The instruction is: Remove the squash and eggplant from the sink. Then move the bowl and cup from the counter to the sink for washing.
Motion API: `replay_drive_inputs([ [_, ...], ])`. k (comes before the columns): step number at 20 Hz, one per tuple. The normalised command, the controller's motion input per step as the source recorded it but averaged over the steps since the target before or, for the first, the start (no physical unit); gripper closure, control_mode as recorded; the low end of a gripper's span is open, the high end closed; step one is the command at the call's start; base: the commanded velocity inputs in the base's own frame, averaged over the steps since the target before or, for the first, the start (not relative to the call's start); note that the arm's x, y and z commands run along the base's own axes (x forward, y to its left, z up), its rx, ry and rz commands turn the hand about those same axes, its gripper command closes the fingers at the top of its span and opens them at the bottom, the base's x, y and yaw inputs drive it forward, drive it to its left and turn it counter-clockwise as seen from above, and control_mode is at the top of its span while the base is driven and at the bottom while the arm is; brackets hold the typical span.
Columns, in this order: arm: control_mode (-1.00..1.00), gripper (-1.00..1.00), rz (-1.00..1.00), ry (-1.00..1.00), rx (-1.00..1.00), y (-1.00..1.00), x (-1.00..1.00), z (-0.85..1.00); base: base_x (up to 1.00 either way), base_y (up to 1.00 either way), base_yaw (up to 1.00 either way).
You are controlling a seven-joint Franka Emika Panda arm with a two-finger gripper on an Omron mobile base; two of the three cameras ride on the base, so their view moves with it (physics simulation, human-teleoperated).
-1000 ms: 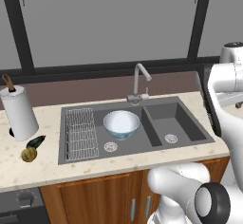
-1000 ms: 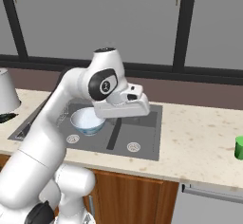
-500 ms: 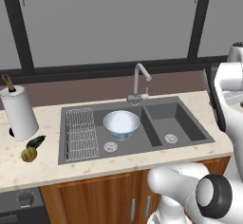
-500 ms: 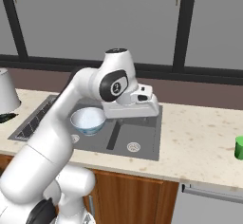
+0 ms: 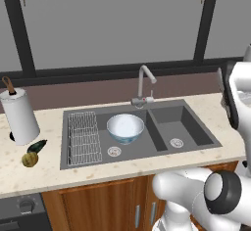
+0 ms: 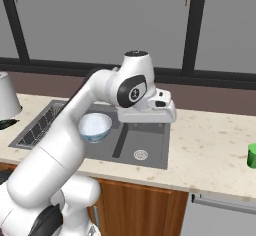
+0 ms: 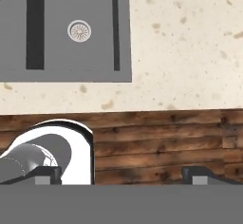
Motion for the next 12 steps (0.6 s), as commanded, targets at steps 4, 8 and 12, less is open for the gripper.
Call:
replay_drive_inputs([
  [4,-1.0,-1.0,0.0,-0.01,0.0,-0.19,0.12,0.0,0.0,0.0,0.0],
  [8,-1.0,-1.0,-0.02,-0.01,0.0,-0.15,0.19,0.0,0.0,0.0,0.0],
  [12,-1.0,-1.0,-0.05,-0.03,0.0,-0.17,0.18,-0.01,0.0,0.0,0.0],
])
